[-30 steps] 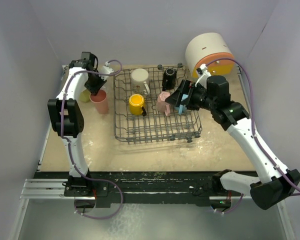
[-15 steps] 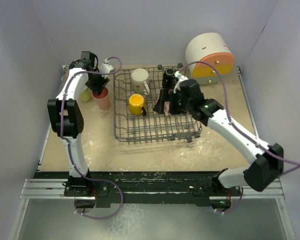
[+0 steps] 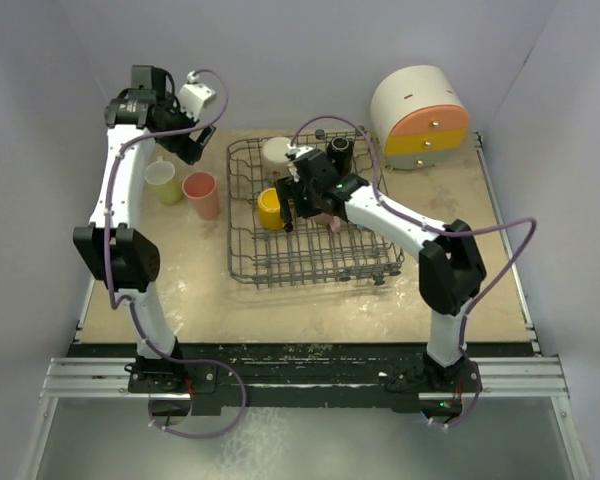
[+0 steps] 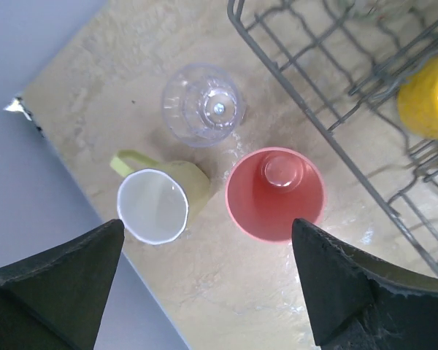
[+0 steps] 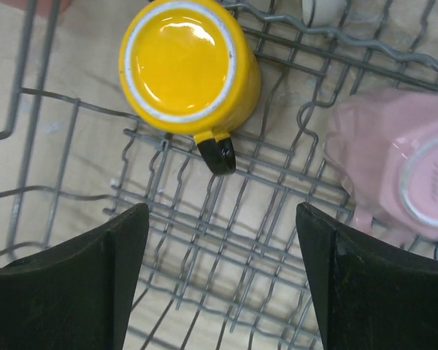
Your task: Unload the cups from the dish rack
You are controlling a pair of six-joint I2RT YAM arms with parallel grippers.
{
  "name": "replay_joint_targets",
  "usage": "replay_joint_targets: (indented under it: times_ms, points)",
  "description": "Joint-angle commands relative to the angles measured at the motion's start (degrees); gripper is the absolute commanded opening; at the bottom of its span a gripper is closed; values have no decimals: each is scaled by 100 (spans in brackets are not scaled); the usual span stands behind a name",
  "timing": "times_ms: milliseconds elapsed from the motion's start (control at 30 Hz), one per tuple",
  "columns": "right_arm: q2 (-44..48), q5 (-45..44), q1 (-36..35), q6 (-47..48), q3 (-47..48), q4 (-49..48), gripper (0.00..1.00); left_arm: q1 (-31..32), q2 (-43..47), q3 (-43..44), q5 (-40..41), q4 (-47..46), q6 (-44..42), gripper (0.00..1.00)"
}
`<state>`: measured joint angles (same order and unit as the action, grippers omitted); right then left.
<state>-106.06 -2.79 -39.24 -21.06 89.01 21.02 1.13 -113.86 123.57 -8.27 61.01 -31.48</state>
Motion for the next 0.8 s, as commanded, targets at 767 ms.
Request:
replay_joint_targets:
  times_ms: [767]
  points:
    - [-1660,-1164,-532,882,982,-340,45,-25,2081,-694,-1732,497,668,99]
